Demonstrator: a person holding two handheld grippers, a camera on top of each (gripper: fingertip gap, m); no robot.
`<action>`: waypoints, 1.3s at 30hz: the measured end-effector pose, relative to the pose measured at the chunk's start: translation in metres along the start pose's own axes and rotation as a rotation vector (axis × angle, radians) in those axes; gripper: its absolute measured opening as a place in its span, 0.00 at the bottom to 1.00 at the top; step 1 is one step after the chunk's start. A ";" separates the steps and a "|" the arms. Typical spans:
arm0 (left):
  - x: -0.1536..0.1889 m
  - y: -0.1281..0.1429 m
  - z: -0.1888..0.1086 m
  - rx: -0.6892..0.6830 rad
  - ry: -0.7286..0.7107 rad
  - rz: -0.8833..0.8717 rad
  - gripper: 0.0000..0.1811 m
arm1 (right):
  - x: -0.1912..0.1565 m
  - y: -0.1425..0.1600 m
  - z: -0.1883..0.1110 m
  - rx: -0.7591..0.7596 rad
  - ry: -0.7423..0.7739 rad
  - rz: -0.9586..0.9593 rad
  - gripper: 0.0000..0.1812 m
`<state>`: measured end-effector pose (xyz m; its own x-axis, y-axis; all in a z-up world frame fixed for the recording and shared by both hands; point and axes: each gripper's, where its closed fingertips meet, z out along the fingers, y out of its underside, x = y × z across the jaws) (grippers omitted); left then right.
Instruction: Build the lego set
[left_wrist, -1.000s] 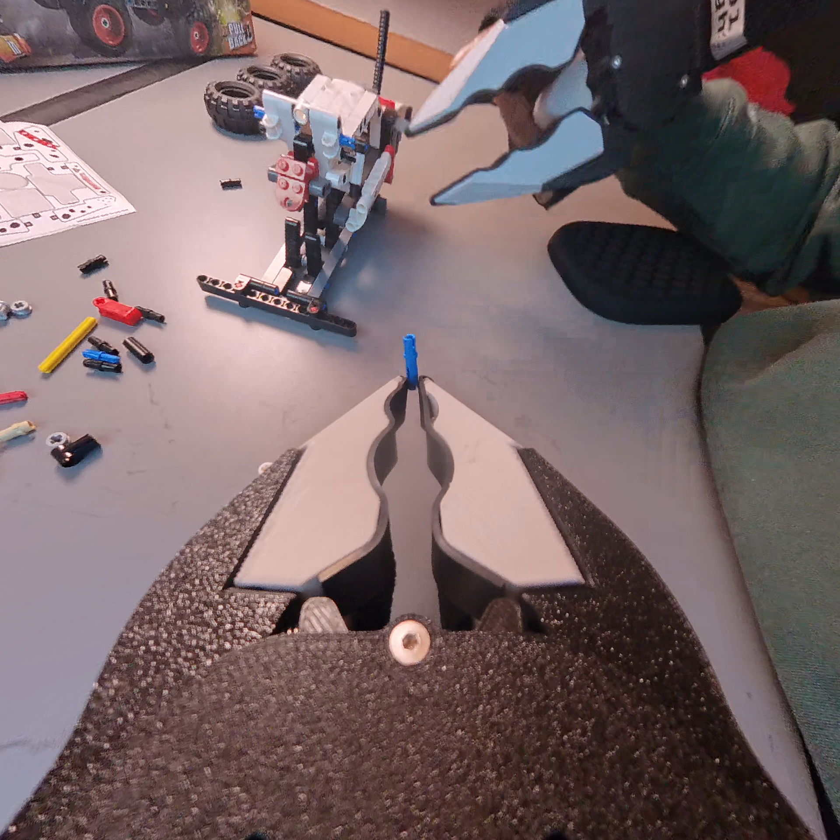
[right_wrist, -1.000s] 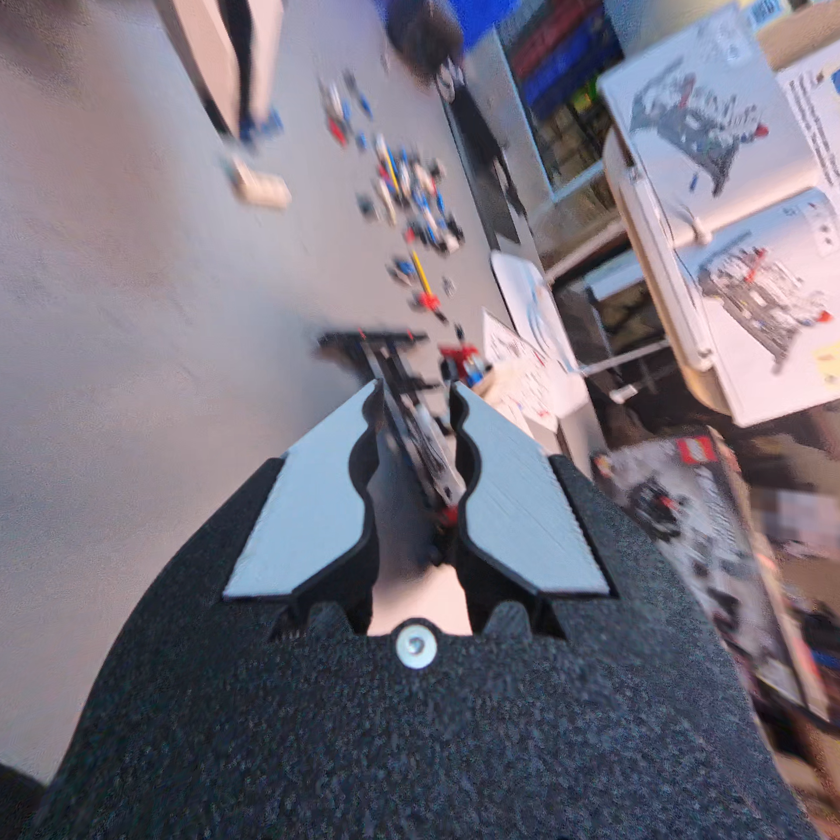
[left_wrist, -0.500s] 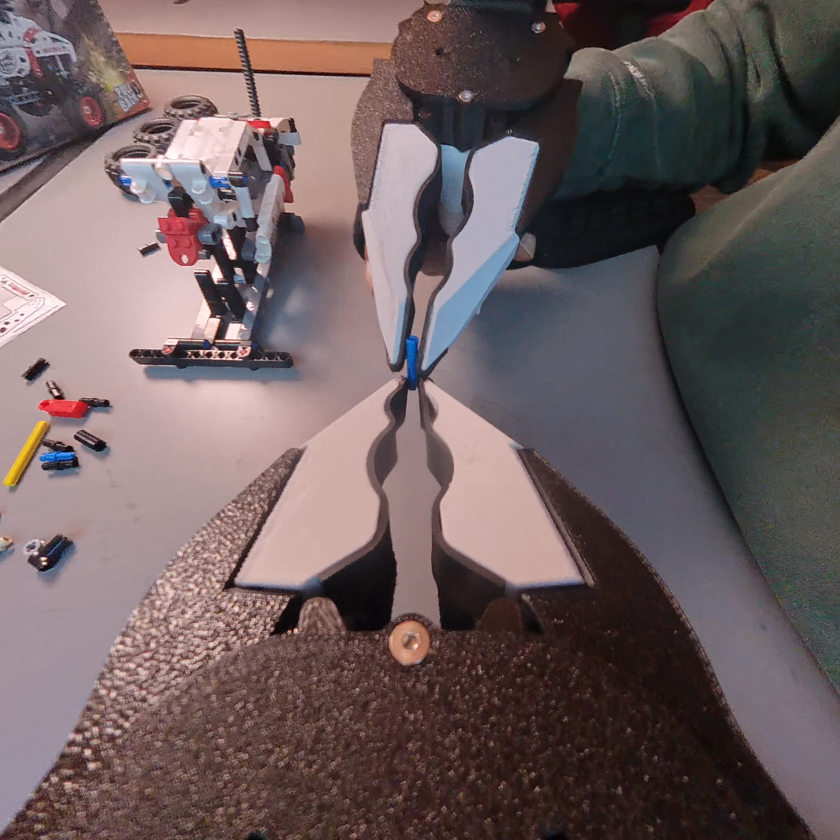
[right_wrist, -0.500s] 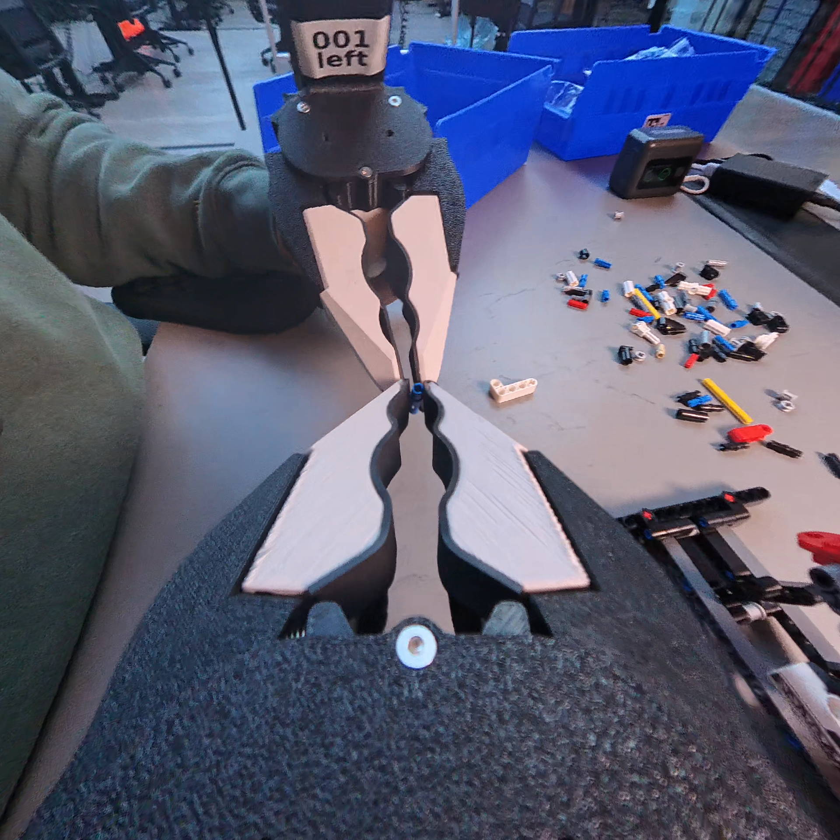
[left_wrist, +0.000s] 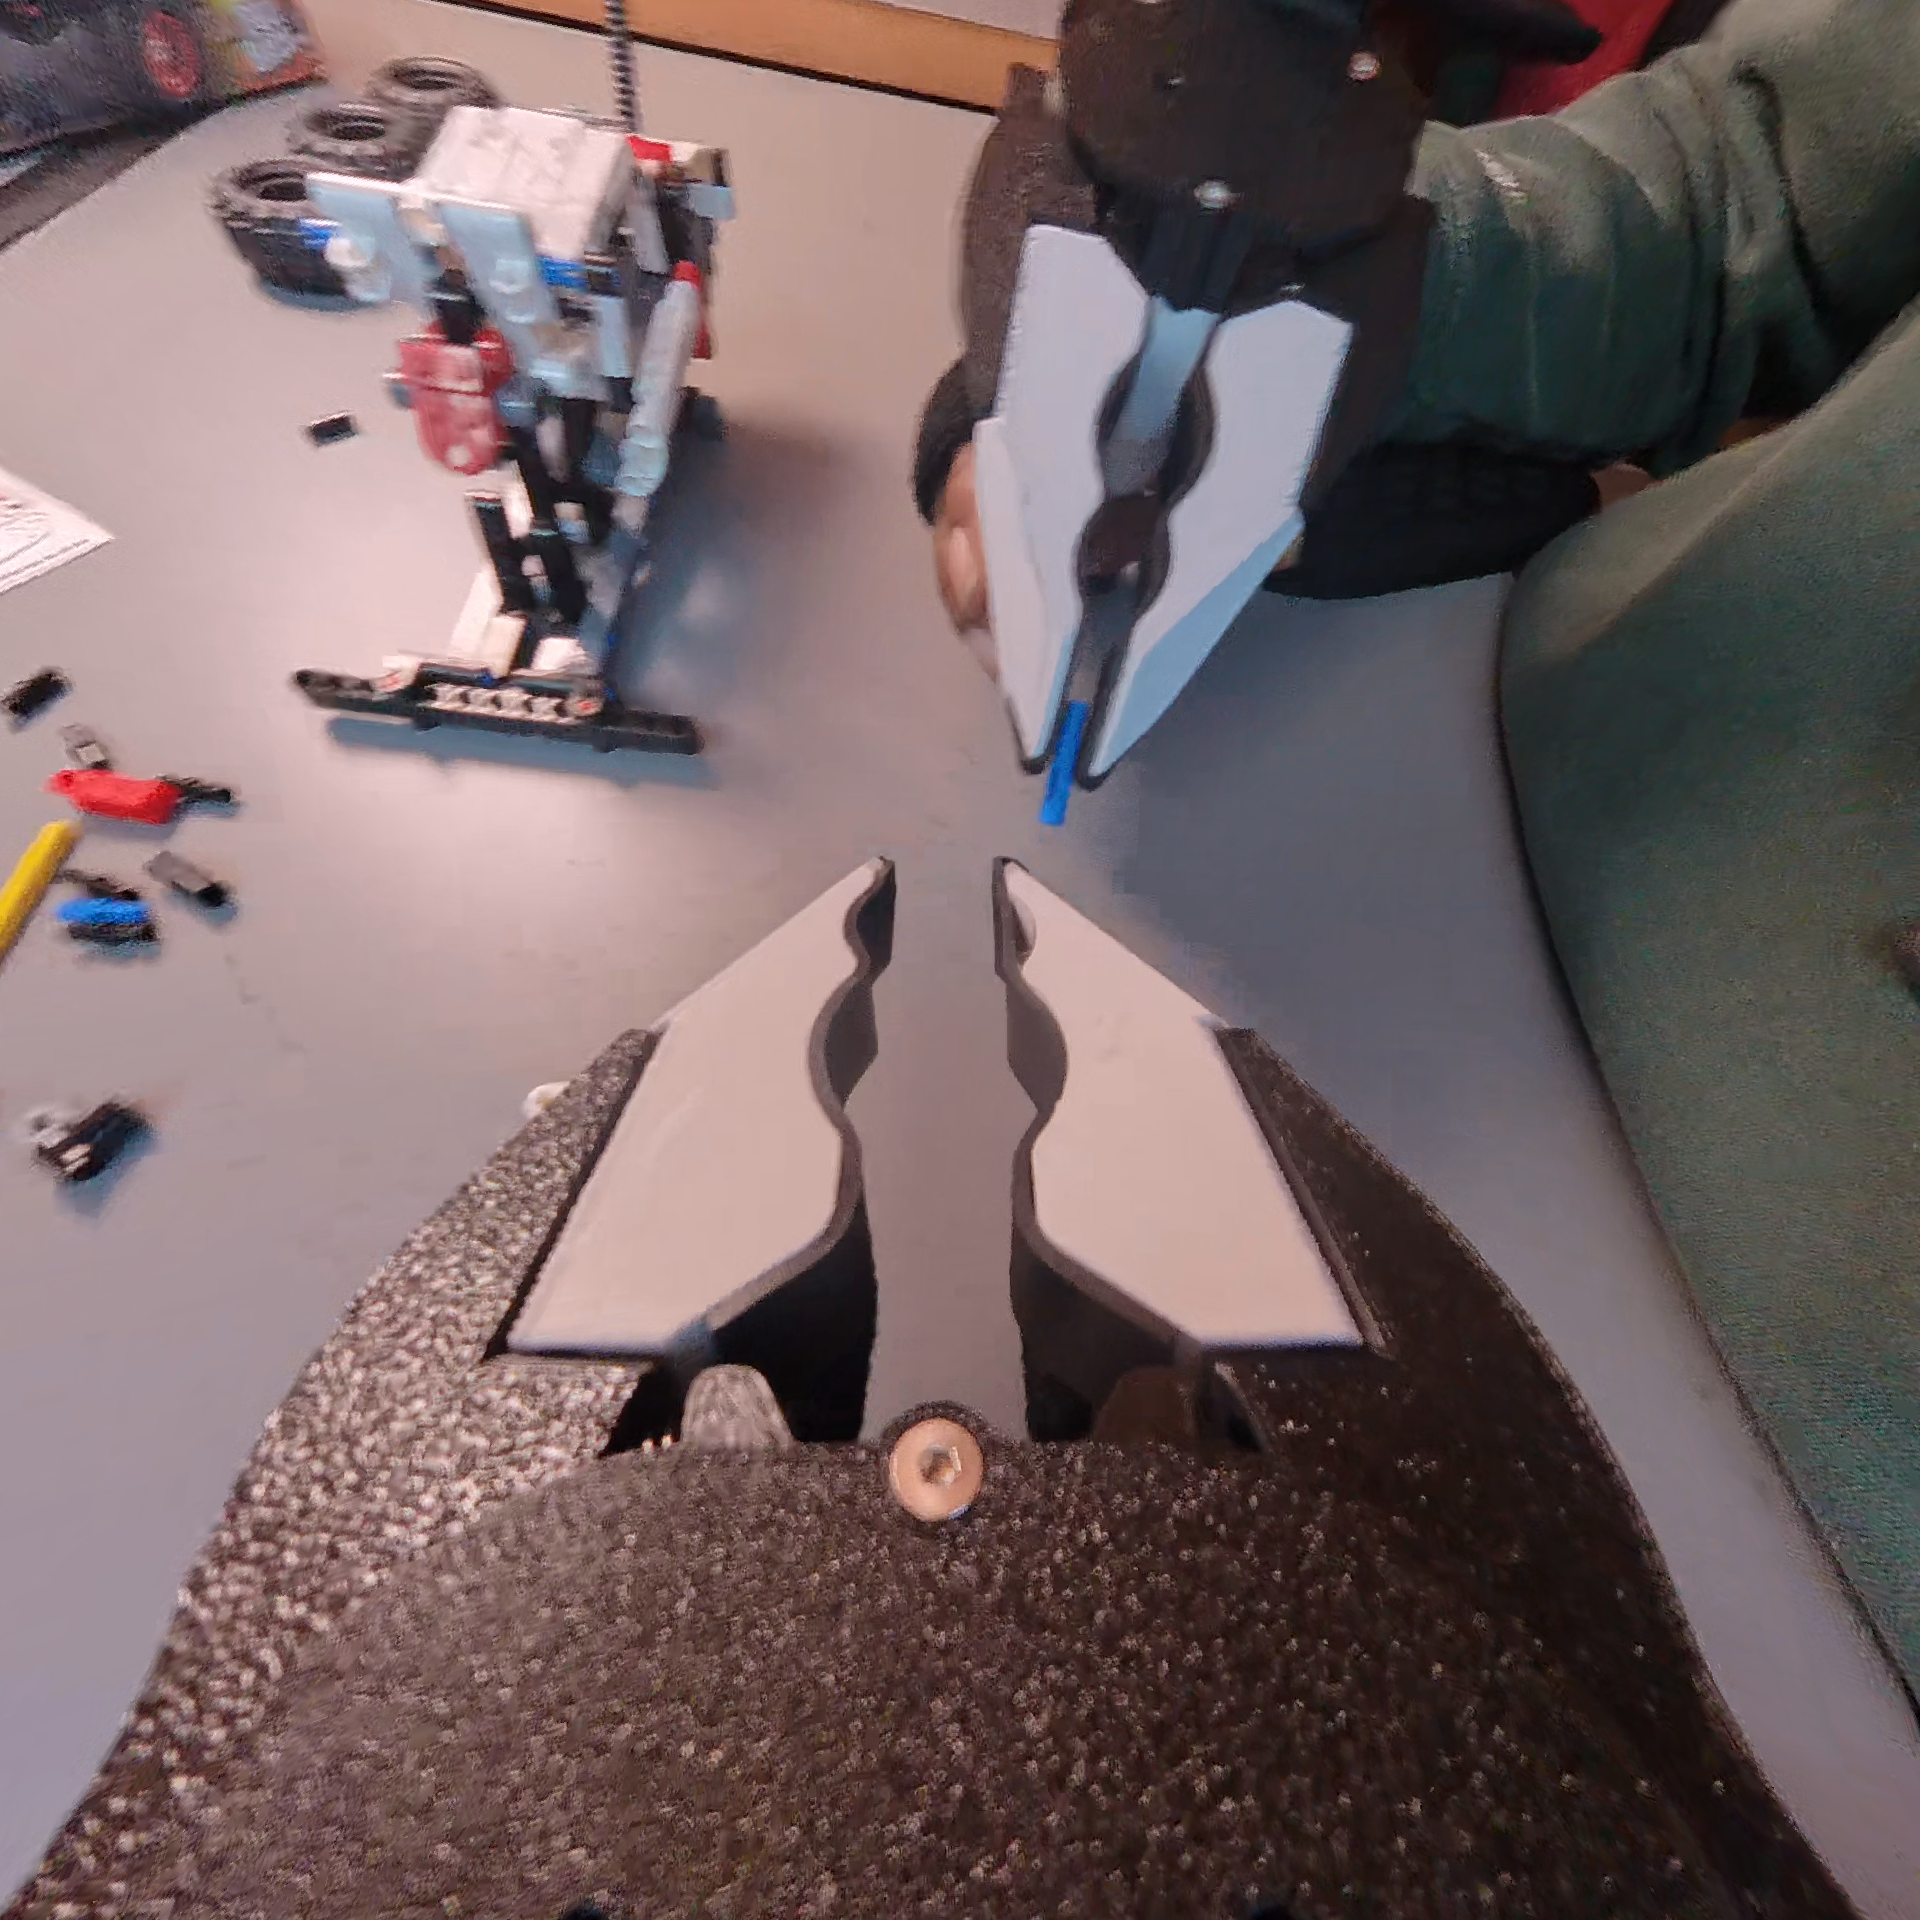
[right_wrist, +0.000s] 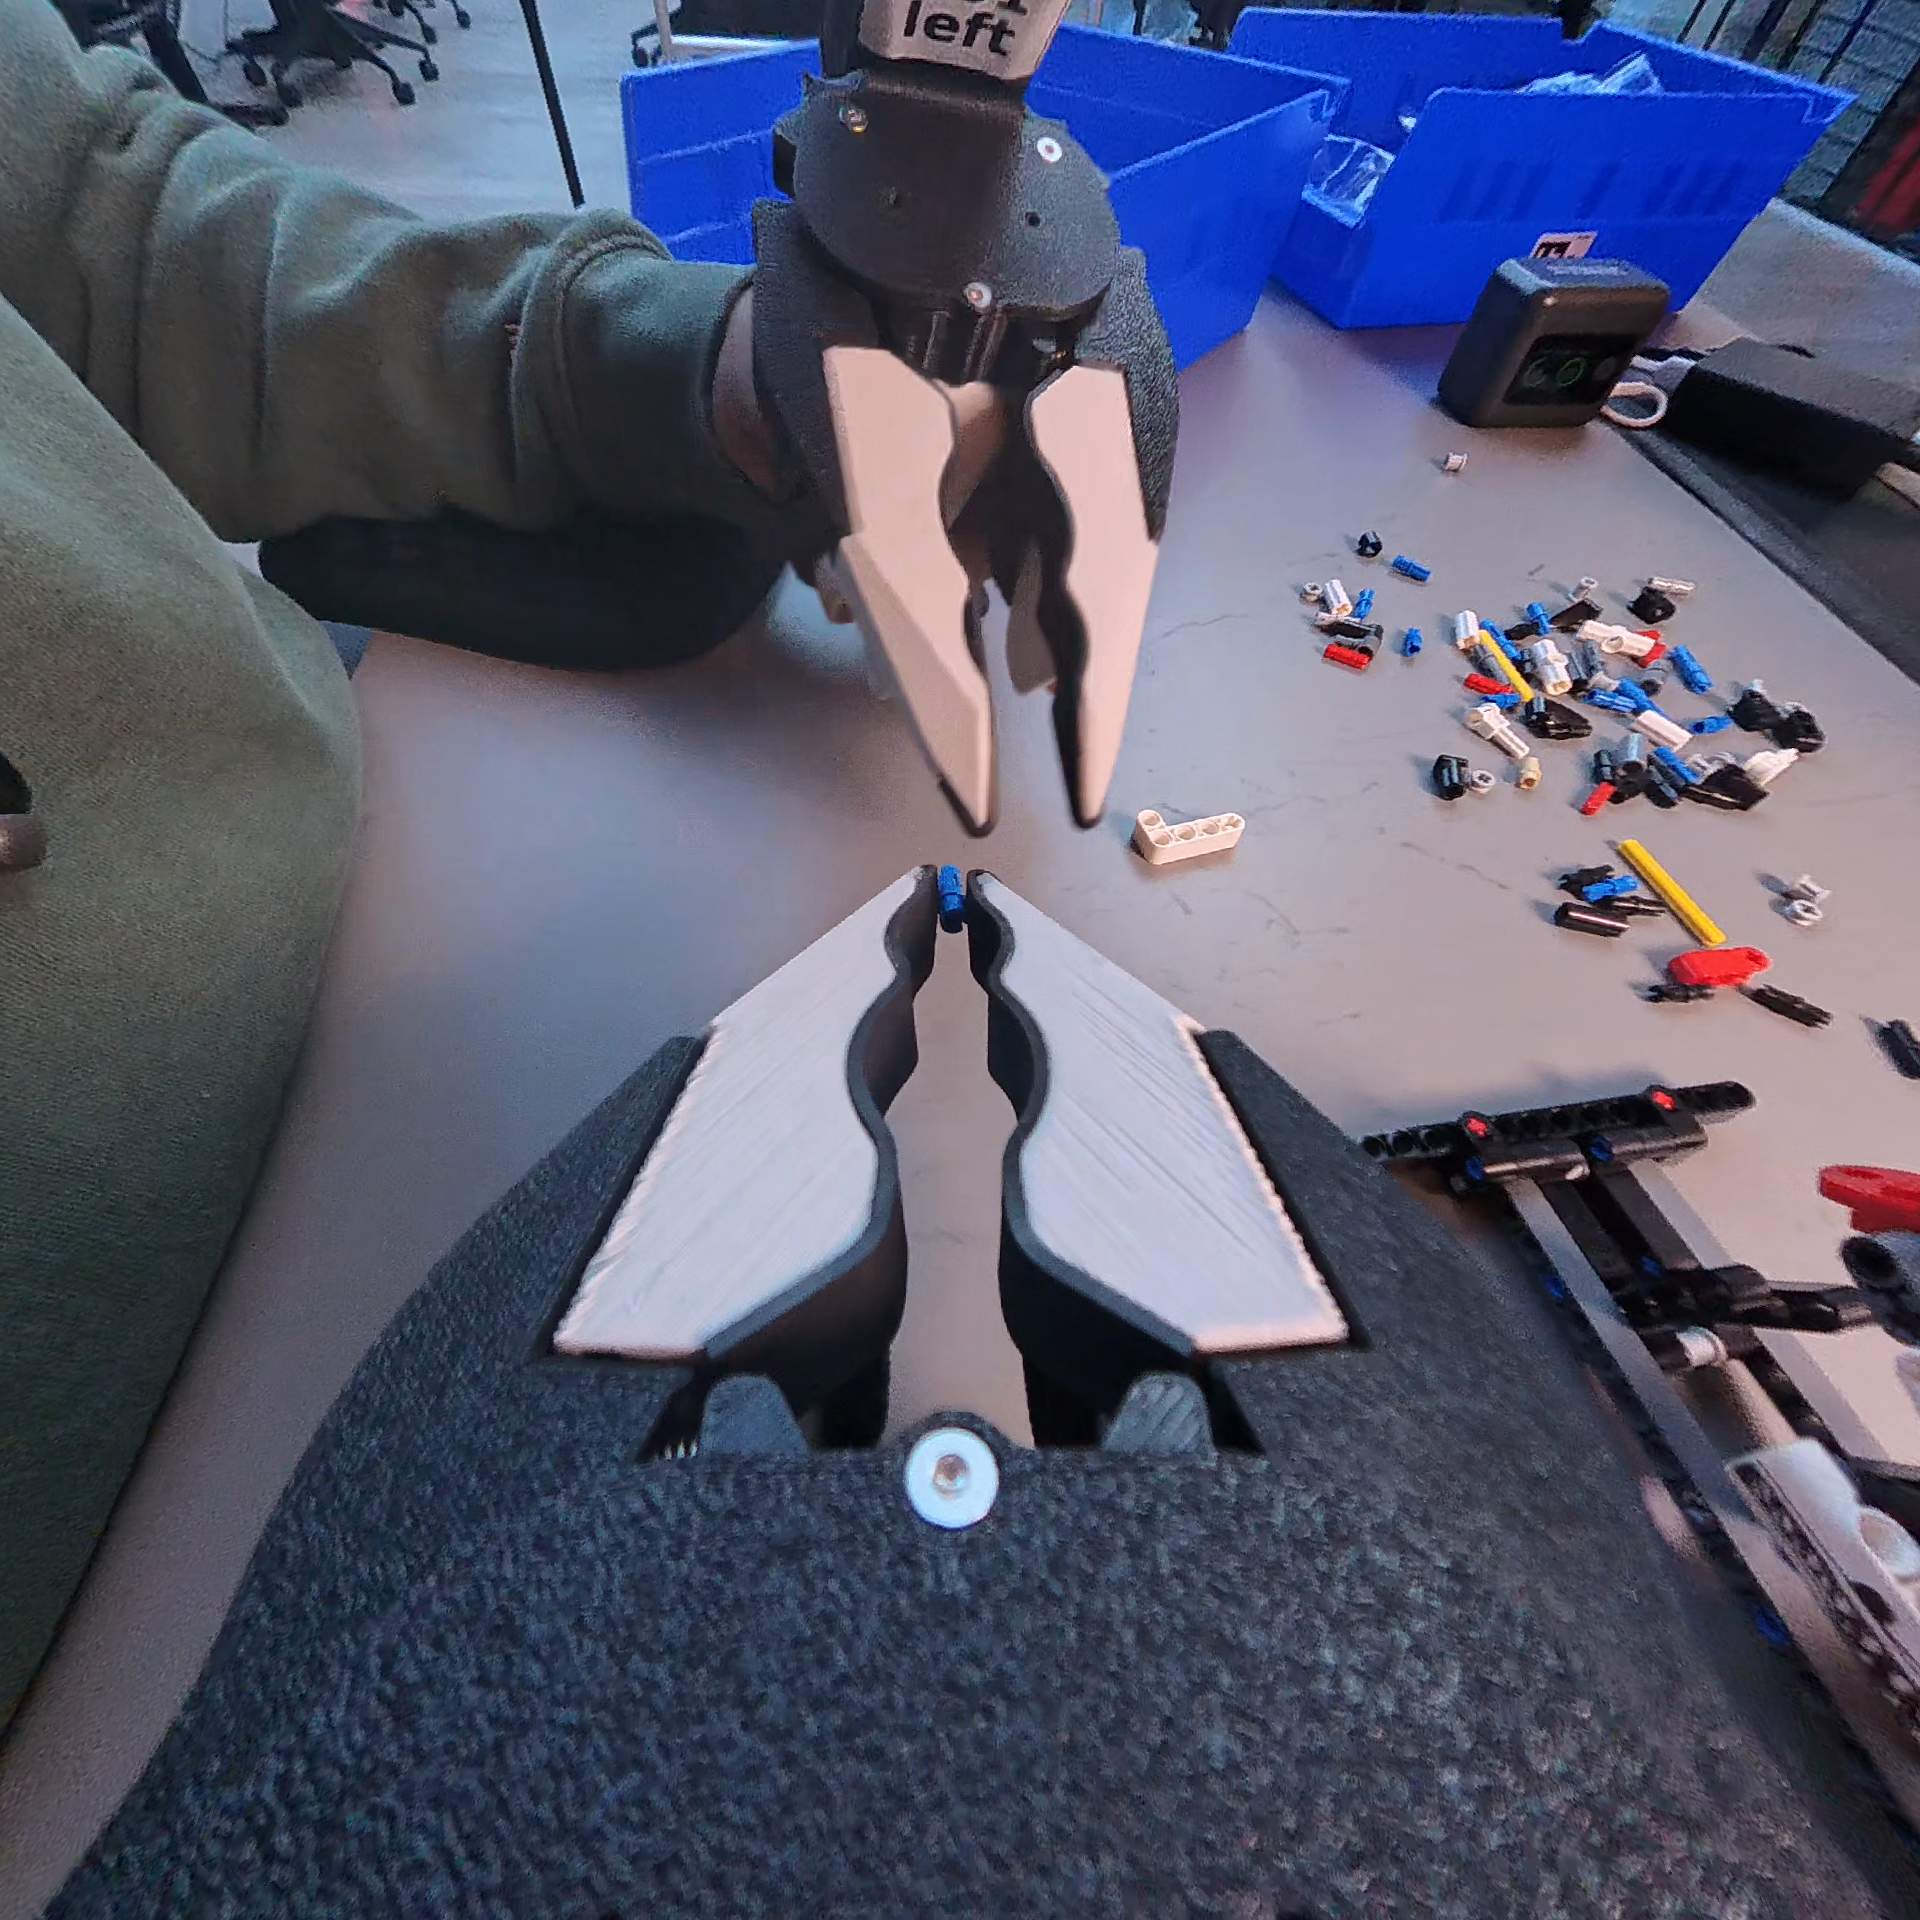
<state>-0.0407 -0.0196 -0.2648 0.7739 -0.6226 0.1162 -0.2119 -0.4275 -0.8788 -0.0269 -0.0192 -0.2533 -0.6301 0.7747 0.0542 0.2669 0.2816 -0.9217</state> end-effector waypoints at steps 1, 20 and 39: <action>-0.015 0.001 -0.006 0.000 -0.061 -0.027 0.12 | 0.002 0.000 -0.002 0.000 0.008 0.002 0.03; -0.042 0.050 0.004 -0.274 -0.149 -0.105 0.07 | 0.016 0.016 -0.009 -0.076 0.097 -0.040 0.03; -0.002 0.035 0.020 -0.225 0.012 -0.133 0.07 | 0.023 0.033 -0.007 -0.184 0.170 -0.155 0.03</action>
<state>-0.0378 -0.0207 -0.3049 0.7969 -0.5584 0.2305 -0.2373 -0.6402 -0.7307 -0.0271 0.0115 -0.2793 -0.5466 0.7936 0.2670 0.3147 0.4902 -0.8128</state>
